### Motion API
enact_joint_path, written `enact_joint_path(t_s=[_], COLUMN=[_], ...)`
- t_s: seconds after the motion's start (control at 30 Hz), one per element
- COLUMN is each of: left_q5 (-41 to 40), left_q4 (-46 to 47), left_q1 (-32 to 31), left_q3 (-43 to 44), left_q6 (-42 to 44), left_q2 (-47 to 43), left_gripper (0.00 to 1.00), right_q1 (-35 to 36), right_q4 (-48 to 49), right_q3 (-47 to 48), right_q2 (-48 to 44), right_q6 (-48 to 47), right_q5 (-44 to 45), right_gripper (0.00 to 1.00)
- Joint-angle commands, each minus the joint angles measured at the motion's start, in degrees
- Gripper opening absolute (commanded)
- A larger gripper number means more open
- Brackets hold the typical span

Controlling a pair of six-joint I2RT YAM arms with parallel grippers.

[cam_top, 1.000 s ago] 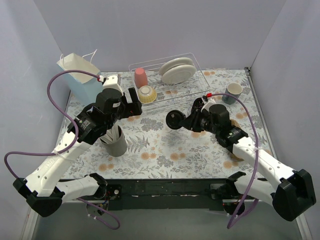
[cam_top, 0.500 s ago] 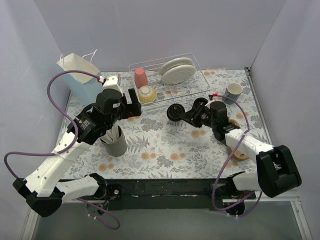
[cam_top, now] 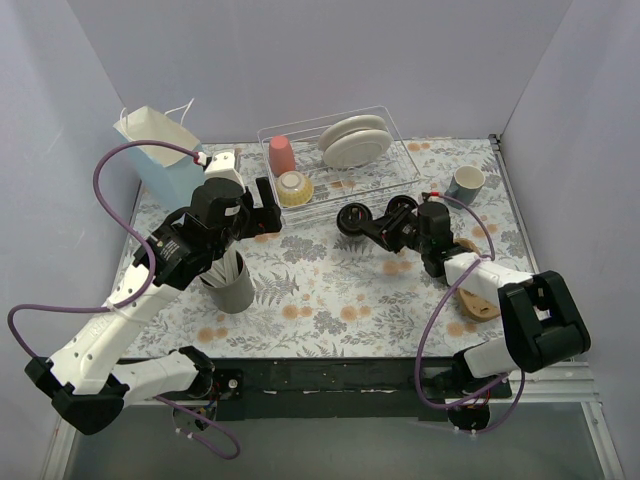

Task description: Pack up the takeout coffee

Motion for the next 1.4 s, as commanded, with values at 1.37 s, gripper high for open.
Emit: enact_joint_path(t_s=[1.37], left_q5=[-18.91], left_q4=[9.37], left_q1=[11.94], left_q3=[15.9], left_q6=[23.07], left_q2=[11.02], left_gripper=[0.88], right_q1=[-1.79], right_q4=[-21.64], right_q3=[4.81], right_q2=[-24.2], right_q6=[-25.56], right_q5=[1.69], right_gripper=[0.54])
